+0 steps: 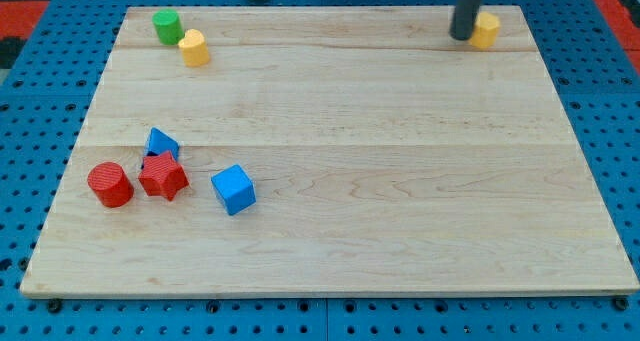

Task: Slide yellow hexagon a bit left

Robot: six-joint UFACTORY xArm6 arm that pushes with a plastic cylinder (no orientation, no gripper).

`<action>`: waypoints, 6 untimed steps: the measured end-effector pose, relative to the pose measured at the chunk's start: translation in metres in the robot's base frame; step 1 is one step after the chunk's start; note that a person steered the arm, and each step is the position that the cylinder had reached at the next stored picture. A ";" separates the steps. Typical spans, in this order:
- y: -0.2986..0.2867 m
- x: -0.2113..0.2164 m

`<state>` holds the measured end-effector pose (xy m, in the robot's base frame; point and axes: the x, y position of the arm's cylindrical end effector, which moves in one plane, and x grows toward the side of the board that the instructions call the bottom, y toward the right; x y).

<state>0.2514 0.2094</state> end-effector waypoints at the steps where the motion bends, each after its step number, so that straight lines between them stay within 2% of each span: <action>1: -0.016 0.007; 2: 0.027 0.029; 3: 0.099 0.029; 4: 0.101 0.001; 5: 0.048 -0.018; 6: 0.020 -0.016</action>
